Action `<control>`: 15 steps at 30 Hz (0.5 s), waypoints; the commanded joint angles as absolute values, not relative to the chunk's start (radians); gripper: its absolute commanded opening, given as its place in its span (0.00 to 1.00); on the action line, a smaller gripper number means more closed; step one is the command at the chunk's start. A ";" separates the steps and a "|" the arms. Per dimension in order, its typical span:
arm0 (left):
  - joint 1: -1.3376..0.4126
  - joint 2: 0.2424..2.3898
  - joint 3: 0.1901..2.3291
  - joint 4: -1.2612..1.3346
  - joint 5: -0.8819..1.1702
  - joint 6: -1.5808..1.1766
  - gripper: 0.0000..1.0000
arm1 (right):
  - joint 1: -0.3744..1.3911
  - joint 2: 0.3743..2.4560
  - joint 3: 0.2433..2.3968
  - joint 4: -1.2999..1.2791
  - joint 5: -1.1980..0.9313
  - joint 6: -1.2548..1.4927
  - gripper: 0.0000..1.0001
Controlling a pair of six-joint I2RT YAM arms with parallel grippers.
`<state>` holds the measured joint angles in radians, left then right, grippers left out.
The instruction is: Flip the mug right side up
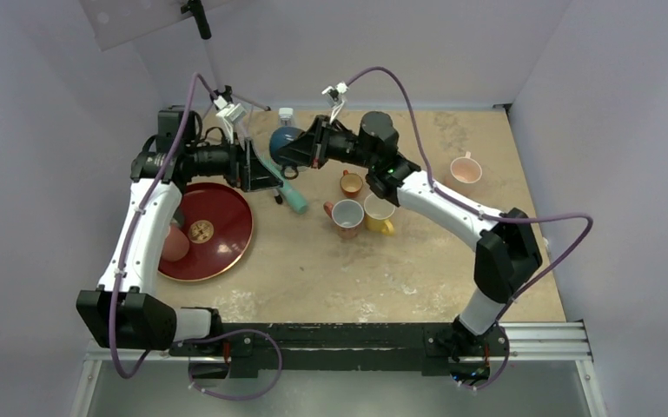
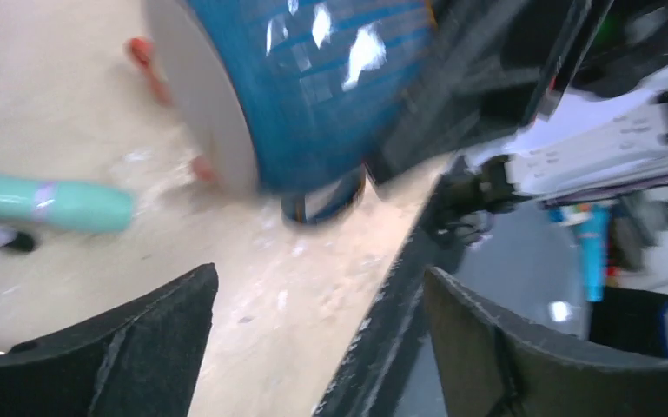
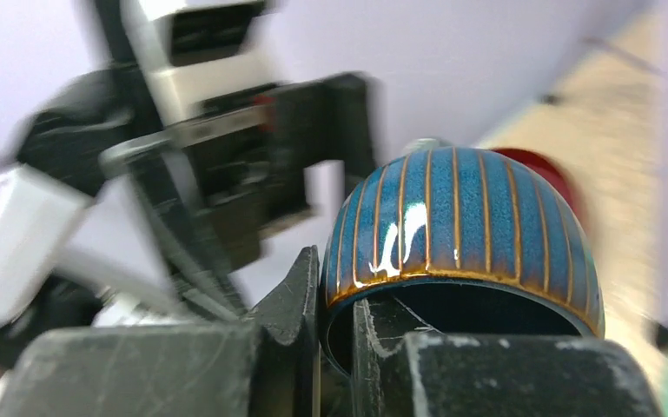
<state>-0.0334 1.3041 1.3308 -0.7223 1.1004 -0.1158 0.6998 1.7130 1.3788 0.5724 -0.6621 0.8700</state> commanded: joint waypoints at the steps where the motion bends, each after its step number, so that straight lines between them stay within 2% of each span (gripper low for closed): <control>1: -0.015 1.310 1.483 -1.042 0.812 0.208 0.96 | 0.640 1.579 1.504 0.004 -0.225 0.570 0.00; 4: 0.018 1.326 1.534 -1.151 0.643 0.310 0.98 | 0.631 1.536 1.594 -0.350 0.102 0.400 0.00; 7: 0.049 1.334 1.531 -1.223 0.509 0.411 0.98 | 0.587 1.510 1.603 -0.603 0.303 0.356 0.00; 11: 0.092 1.371 1.503 -1.272 0.331 0.492 0.97 | 0.467 1.491 1.504 -0.788 0.318 0.334 0.00; 15: 0.179 1.412 1.478 -1.283 0.269 0.529 0.93 | 0.353 1.488 1.349 -0.795 0.231 0.302 0.00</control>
